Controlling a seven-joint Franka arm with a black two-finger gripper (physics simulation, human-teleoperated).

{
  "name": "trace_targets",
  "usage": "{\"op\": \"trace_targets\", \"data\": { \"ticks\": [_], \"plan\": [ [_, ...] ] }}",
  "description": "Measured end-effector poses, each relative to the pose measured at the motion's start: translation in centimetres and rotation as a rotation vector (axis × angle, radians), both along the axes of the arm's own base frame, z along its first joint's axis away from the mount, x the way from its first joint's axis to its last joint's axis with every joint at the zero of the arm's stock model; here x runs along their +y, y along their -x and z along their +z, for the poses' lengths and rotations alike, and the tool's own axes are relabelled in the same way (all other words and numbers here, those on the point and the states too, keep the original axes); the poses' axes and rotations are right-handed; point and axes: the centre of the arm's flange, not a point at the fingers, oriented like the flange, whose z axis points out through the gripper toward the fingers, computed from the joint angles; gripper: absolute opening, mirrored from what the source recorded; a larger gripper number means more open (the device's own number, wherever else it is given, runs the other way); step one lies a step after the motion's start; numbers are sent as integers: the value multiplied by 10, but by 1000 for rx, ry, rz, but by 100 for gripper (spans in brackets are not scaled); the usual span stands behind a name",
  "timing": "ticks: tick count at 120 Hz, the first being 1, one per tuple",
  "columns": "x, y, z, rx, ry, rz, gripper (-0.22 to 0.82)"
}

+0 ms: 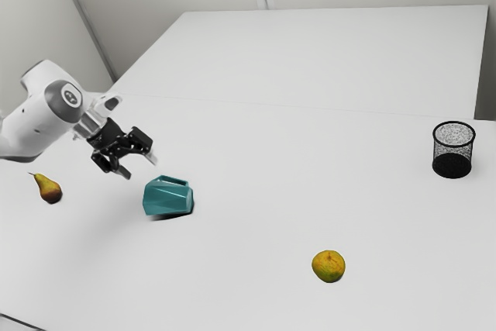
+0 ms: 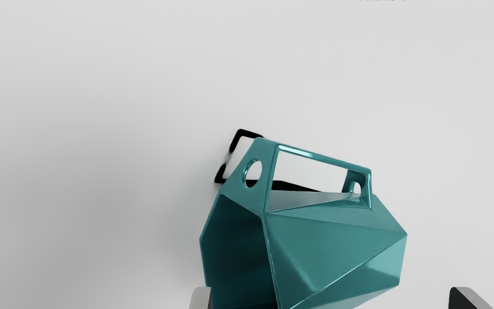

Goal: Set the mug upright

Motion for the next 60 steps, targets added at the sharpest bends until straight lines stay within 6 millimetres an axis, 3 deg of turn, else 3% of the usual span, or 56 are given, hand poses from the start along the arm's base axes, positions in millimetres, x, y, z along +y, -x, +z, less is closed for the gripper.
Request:
{"op": "trace_targets", "data": {
  "ticks": [22, 60],
  "plan": [
    [-12, -7, -23, 17, 68, -2, 60],
    [5, 1, -48, 65, 179, 9, 60]
  ]
}}
